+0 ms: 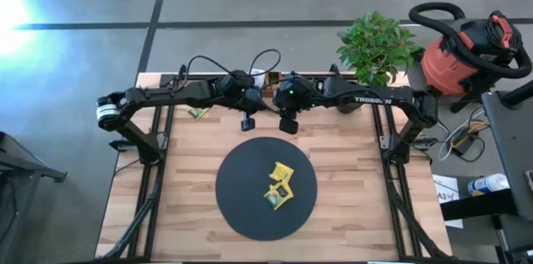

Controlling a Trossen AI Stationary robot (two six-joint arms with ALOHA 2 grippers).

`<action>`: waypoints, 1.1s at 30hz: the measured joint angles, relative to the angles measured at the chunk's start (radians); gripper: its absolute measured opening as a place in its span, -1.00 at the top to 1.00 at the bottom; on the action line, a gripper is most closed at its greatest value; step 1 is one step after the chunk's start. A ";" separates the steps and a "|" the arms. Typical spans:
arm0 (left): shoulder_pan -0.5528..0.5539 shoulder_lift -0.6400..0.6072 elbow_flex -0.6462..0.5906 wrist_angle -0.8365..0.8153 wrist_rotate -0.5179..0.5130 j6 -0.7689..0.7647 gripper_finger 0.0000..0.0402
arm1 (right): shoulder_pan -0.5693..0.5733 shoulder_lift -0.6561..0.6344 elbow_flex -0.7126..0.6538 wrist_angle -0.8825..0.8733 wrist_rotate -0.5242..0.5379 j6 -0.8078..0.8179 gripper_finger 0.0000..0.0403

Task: Pick & Place Tea
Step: Put the green tea bag into the right section of the wooden organizer

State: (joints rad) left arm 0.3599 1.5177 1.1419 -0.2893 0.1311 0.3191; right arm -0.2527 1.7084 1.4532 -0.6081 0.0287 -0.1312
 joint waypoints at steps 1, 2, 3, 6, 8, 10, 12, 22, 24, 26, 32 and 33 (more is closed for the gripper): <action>0.000 0.000 0.000 0.001 0.000 0.000 1.00 | 0.000 0.000 0.000 -0.004 0.000 -0.002 0.39; 0.000 0.000 0.000 0.000 0.001 0.001 1.00 | 0.000 0.000 0.000 -0.006 0.000 -0.004 0.37; 0.000 0.000 0.000 0.001 0.003 0.001 1.00 | 0.000 0.001 0.000 -0.006 0.000 -0.007 0.35; -0.003 0.000 0.000 0.001 0.013 0.006 1.00 | 0.000 0.004 0.000 -0.004 -0.001 -0.010 0.29; -0.004 0.000 0.000 0.000 0.015 0.014 1.00 | 0.000 0.004 0.000 0.011 -0.002 -0.011 0.25; -0.004 0.000 0.000 0.001 0.021 0.019 1.00 | 0.000 0.004 0.000 0.028 -0.003 -0.011 0.22; -0.004 0.000 0.000 0.006 0.030 0.019 1.00 | 0.000 0.004 0.000 0.033 -0.007 -0.011 0.20; -0.016 0.000 0.025 0.026 0.032 0.016 1.00 | 0.011 0.053 0.001 0.047 -0.029 -0.007 0.23; -0.016 0.000 0.018 0.006 0.028 0.011 1.00 | 0.011 0.051 0.003 0.027 -0.029 0.011 0.25; -0.009 0.000 0.016 -0.043 0.028 -0.004 1.00 | 0.010 0.048 0.009 0.010 -0.029 0.049 0.27; 0.013 0.007 -0.062 -0.027 0.035 -0.106 1.00 | 0.008 0.054 -0.007 -0.071 -0.202 0.159 0.31; 0.020 0.012 -0.083 0.002 0.040 -0.142 1.00 | 0.009 0.065 -0.017 -0.069 -0.237 0.191 0.32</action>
State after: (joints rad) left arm 0.3799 1.5301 1.0587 -0.2874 0.1716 0.1773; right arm -0.2436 1.7731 1.4365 -0.6767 -0.2080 0.0601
